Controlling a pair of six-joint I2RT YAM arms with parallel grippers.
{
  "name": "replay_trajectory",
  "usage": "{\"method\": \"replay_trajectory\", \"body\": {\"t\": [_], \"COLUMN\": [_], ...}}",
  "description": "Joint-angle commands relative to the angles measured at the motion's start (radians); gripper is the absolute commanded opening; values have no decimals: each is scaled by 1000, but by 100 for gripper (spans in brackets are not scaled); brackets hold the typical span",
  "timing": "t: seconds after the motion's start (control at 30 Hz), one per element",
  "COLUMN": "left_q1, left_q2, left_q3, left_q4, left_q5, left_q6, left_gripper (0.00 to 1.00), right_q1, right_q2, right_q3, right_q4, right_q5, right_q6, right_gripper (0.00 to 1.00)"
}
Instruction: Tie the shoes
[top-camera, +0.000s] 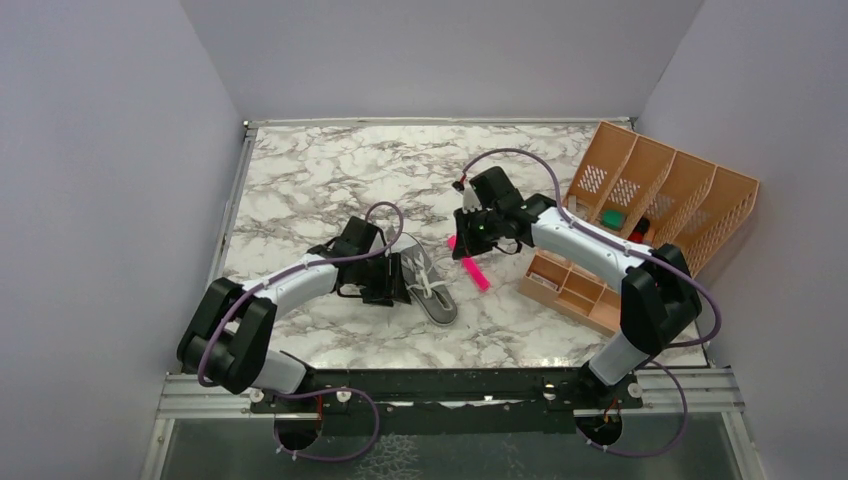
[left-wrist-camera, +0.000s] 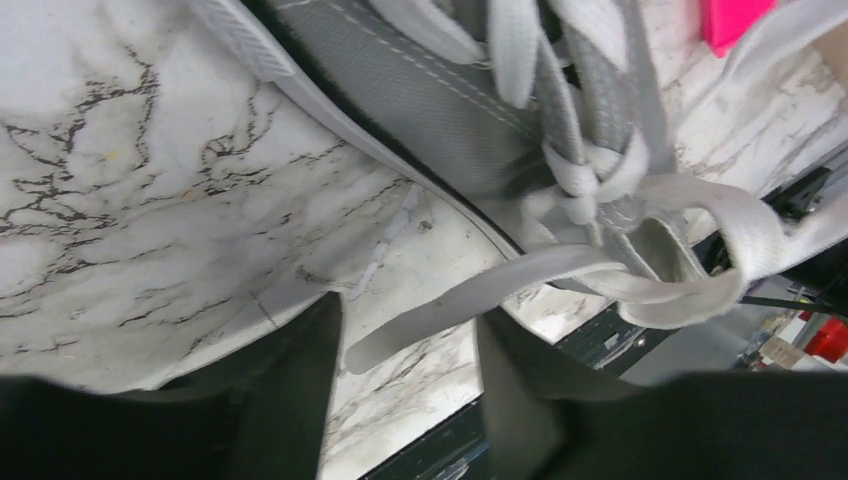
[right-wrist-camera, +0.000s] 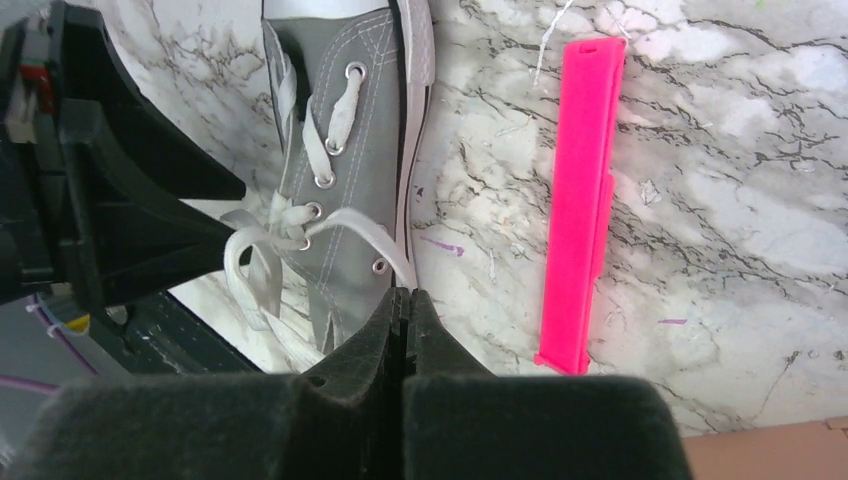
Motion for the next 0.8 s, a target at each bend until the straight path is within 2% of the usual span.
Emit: {"method": "replay_trajectory", "body": {"t": [0.0,0.13,0.17,0.23,0.37,0.53,0.77], "left_q1": [-2,-2,-1,-1,0,0,3], "left_q2": [12,-14,-33,-104,-262,-319,-379], "left_q3": [-5,8,19,30,17,-4,14], "left_q4": [10,-98,-141,-217,-259,-281,-338], "left_q5": [-49,-124,-148,-166,-96,-43,-150], "left_q6": [3,-21,-34,-85,-193,-248,-279], "left_gripper": [41,2,0,0,0,0,0], "right_q1": [-3,-4,-4,-6,-15,-33,-103], "right_q2": [13,34,39,41,36,22,41], "right_q3": [58,117,132,155,178,171,225], "right_q4": [-45,-74,-91,-116,-145,-135,-124], "right_q5": [47,31,39,43,13,2,95], "right_q6": [52,84,102,134,240,355,395], "right_gripper": [1,1,1,1,1,1,1]}}
